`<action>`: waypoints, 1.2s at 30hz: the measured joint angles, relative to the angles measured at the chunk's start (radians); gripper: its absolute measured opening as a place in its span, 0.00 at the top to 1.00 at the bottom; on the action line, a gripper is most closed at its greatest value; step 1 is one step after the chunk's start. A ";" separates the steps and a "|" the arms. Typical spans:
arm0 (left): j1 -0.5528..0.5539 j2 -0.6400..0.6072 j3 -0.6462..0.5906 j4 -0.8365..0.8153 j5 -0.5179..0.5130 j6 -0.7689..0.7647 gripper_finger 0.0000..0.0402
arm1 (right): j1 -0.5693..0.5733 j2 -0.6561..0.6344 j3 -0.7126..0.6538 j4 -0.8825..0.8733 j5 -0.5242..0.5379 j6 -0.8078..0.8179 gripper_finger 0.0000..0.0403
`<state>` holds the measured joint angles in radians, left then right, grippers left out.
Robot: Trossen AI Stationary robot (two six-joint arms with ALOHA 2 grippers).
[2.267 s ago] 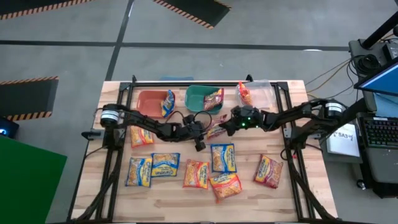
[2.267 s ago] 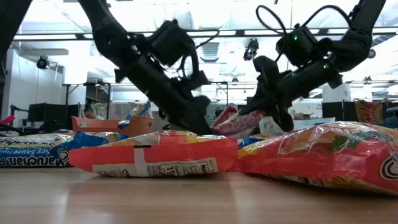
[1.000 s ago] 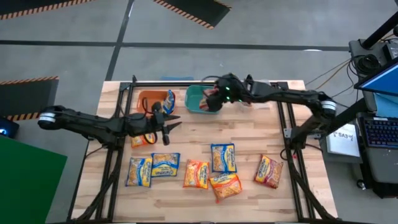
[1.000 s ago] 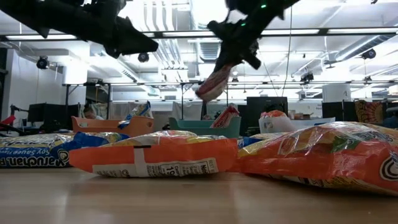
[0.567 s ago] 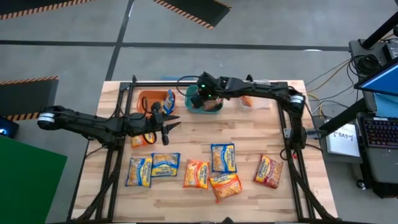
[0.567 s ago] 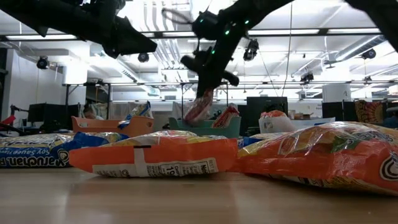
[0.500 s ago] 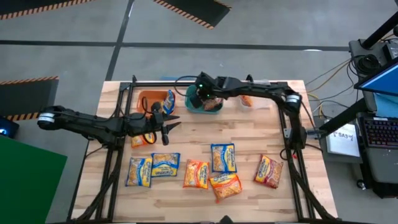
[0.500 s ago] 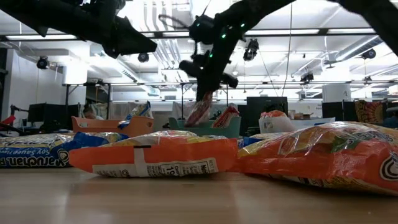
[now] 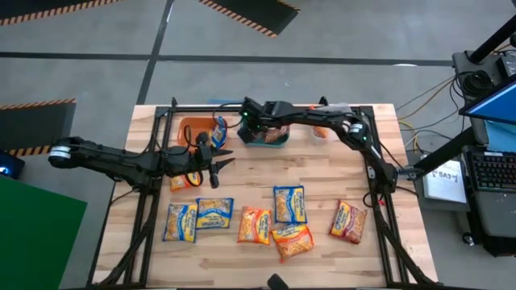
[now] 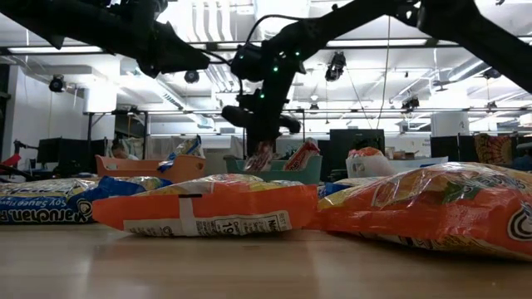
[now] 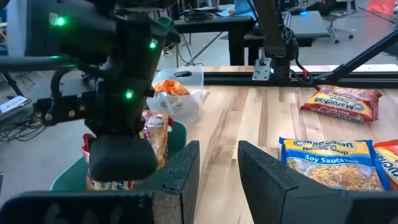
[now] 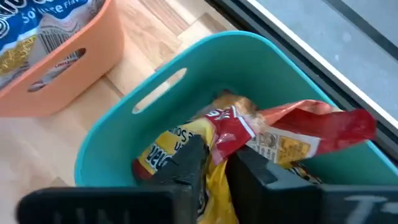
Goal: Sort Maruchan noodles
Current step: Put the red noodle pack into the green bin, then put the blue noodle pack into the orange bin
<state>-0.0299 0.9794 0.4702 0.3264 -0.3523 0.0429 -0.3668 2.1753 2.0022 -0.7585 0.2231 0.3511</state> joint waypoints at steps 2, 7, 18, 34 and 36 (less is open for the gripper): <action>0.000 0.000 0.000 0.000 0.000 0.000 0.77 | 0.000 0.013 0.015 0.009 -0.030 -0.008 0.79; 0.000 0.000 0.000 0.004 0.000 0.000 0.77 | 0.003 0.021 0.025 0.046 -0.074 -0.011 0.67; 0.000 0.000 0.000 0.006 0.000 0.000 0.77 | 0.010 0.020 0.040 0.195 -0.188 -0.099 0.58; 0.000 0.000 0.000 0.005 0.001 -0.001 0.77 | 0.014 -0.009 0.204 -0.034 -0.188 -0.127 0.59; 0.000 0.000 0.000 0.003 0.001 -0.001 0.77 | 0.017 -0.027 0.216 -0.092 -0.178 -0.127 0.60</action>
<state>-0.0299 0.9798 0.4706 0.3296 -0.3515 0.0418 -0.3501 2.1488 2.2179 -0.8510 0.0448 0.2237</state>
